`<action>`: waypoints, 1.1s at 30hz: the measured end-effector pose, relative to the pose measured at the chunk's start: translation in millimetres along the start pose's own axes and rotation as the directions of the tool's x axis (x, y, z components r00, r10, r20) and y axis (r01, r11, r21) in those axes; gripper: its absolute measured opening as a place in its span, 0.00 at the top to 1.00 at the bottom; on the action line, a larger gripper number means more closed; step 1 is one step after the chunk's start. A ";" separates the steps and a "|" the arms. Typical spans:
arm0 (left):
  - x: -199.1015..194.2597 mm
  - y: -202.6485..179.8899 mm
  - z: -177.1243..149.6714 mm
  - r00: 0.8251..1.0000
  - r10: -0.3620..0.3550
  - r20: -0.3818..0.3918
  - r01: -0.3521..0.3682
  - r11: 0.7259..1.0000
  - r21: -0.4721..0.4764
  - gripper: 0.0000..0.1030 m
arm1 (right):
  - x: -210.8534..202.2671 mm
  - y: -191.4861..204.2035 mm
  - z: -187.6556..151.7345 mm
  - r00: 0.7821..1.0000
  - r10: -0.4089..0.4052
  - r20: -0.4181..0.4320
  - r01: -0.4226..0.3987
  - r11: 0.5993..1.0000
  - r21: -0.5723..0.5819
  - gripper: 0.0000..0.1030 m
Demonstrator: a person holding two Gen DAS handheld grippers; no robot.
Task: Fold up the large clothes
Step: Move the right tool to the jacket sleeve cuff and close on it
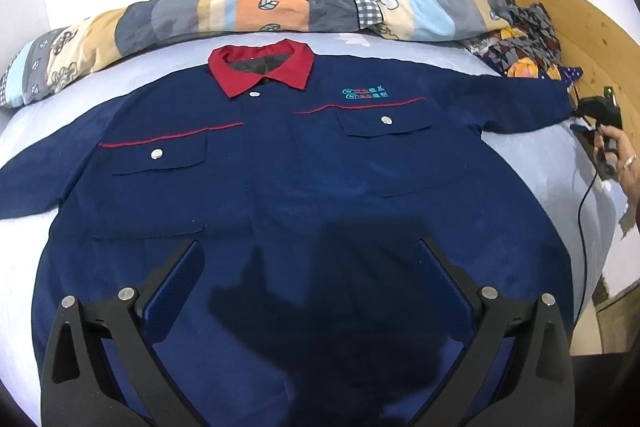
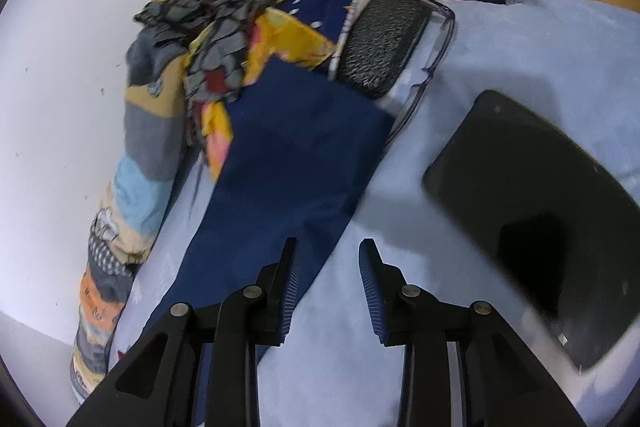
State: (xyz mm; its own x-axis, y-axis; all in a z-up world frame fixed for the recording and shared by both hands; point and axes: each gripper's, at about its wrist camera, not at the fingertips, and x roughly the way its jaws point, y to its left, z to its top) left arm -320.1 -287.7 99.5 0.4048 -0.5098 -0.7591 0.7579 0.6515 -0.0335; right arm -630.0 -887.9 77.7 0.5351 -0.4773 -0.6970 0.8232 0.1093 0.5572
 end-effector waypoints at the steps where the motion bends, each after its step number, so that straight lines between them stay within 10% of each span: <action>1: 0.3 -0.7 0.1 1.000 -0.001 -0.001 0.001 1.000 0.003 0.00 | 4.9 -2.4 3.3 1.000 -0.003 0.002 0.003 1.000 0.005 0.68; 14: 11.4 -5.9 -3.3 0.999 -0.002 -0.037 0.003 1.000 0.017 0.00 | 43.8 -13.7 22.0 0.996 0.058 0.064 -0.061 0.997 0.036 0.72; 16: 13.2 -6.9 -3.5 0.999 -0.006 -0.045 0.007 1.000 0.018 0.00 | 42.9 -4.8 20.8 0.996 0.055 0.077 -0.054 0.999 -0.007 0.86; 33: -7.4 3.6 -3.3 1.000 0.011 0.010 -0.011 1.000 0.001 0.00 | -68.8 79.9 20.6 0.956 0.193 0.223 -0.161 0.975 -0.153 0.89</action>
State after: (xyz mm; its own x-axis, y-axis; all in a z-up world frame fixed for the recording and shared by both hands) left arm -322.0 -279.7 102.9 0.4181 -0.5081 -0.7530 0.7537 0.6568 -0.0248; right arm -605.0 -864.4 179.4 0.6277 -0.6293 -0.4583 0.7456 0.3165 0.5865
